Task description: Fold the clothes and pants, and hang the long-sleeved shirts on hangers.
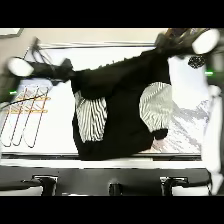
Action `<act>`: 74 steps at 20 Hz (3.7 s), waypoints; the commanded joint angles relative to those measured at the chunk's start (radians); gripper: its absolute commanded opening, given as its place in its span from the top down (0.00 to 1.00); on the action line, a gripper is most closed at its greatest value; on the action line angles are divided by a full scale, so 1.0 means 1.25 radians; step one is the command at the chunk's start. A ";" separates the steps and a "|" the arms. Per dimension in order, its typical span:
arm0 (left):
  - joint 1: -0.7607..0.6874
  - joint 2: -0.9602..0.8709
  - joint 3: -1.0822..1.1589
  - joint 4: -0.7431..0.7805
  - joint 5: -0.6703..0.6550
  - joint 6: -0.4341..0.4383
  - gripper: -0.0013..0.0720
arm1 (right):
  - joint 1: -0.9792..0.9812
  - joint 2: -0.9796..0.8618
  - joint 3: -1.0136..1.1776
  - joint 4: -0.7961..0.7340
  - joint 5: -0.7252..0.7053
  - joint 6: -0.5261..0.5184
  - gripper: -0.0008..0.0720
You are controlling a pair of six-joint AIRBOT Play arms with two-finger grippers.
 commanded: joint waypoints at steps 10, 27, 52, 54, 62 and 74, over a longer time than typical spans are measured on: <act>0.175 -0.079 -0.015 -0.079 -0.132 0.194 0.04 | -0.181 -0.075 0.005 0.099 0.353 -0.319 0.44; 0.214 0.457 -0.851 -0.188 -0.087 0.305 0.04 | -0.334 0.364 -1.070 0.370 0.103 -0.378 0.14; -0.040 0.291 -0.710 -0.301 -0.014 0.414 0.94 | -0.173 0.466 -0.984 0.491 0.019 -0.364 0.94; -0.042 0.298 -0.537 -0.251 -0.040 0.415 0.94 | -0.173 0.470 -0.800 0.457 -0.004 -0.349 0.94; -0.042 0.299 0.187 -0.143 -0.040 0.412 0.94 | -0.173 0.461 -0.013 0.157 0.005 -0.202 0.94; -0.042 0.501 0.318 0.013 -0.081 0.263 0.94 | -0.173 0.729 0.119 0.039 0.074 -0.130 0.94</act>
